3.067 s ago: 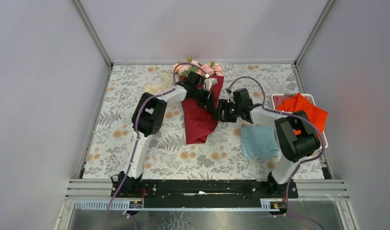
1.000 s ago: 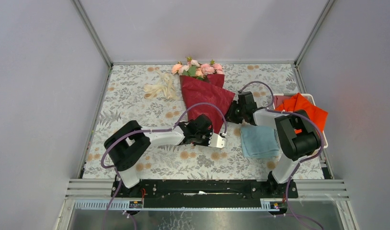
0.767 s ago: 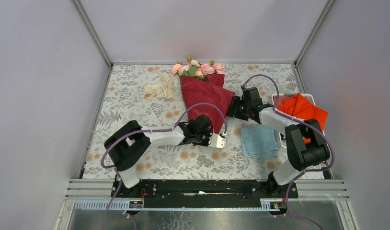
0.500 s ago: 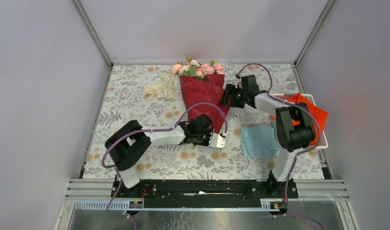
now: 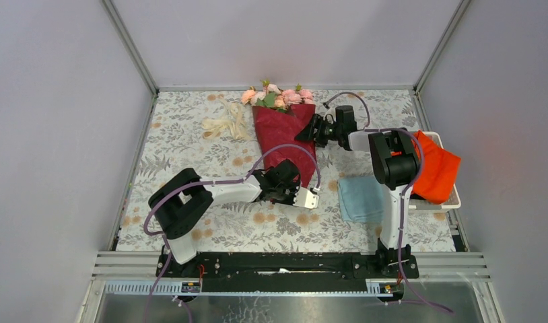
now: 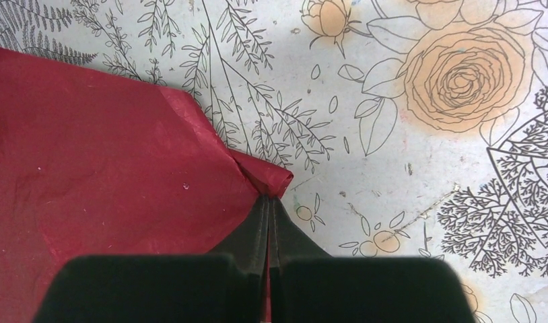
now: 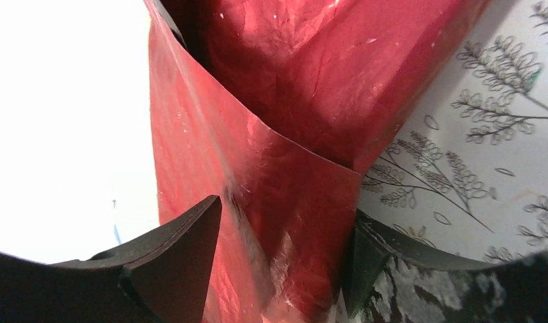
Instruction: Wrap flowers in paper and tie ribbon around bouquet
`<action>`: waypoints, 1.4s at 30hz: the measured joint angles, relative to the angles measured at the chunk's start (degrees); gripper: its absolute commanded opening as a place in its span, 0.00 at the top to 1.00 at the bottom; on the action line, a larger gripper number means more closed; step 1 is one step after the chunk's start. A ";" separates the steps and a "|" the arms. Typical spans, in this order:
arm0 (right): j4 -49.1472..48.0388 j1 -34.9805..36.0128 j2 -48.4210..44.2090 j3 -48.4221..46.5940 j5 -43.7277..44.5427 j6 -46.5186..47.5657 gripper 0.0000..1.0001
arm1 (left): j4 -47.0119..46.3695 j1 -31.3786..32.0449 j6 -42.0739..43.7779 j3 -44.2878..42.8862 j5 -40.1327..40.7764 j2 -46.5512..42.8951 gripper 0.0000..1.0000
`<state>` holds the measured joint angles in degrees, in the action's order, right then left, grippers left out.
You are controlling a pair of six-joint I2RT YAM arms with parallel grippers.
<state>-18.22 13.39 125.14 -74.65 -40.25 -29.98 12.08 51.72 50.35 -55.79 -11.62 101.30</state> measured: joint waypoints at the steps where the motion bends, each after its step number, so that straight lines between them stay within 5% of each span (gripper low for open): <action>1: -2.19 0.00 0.42 0.59 -0.94 -1.42 0.39 | 0.07 0.00 0.13 0.00 -0.02 0.00 1.00; 7: -11.37 0.00 3.30 2.89 -4.42 -8.76 0.62 | 0.48 -0.44 0.57 -0.17 -0.90 0.00 1.00; 13: -16.06 0.11 4.76 5.42 -6.10 -14.69 1.00 | 3.39 -2.71 -1.16 -1.38 -5.57 -0.02 1.00; 15: -17.49 0.15 4.79 6.21 -6.23 -16.33 1.00 | 4.37 -3.13 -1.81 -1.68 -7.21 -0.04 0.92; 16: -18.16 0.17 4.79 6.58 -6.34 -16.85 1.00 | 5.16 -3.37 -2.01 -1.92 -8.11 -0.07 0.67; 18: -18.75 0.24 4.79 7.28 -6.29 -17.66 1.00 | 7.80 -3.89 -2.32 -3.17 -10.14 -0.07 0.43; 21: -19.02 0.22 4.46 8.28 -5.79 -17.79 1.00 | 14.27 -5.51 -4.85 -6.56 -16.26 -0.13 0.31; 27: -15.45 0.24 -0.28 12.28 -3.74 -13.99 1.00 | 17.90 -22.08 -16.76 -15.74 -28.57 -1.88 0.28; 33: -11.63 0.24 -4.15 14.49 -1.53 -10.69 1.00 | 15.65 -38.47 -30.23 -26.95 -18.29 3.96 0.29; 42: -6.82 0.24 -6.32 14.86 0.52 -6.84 1.00 | 15.54 -41.16 -33.59 -33.55 -7.67 19.74 0.38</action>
<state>-25.04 13.63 118.83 -59.79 -39.72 -36.82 27.62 10.57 16.75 -89.34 -19.29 121.03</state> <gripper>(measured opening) 0.014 0.643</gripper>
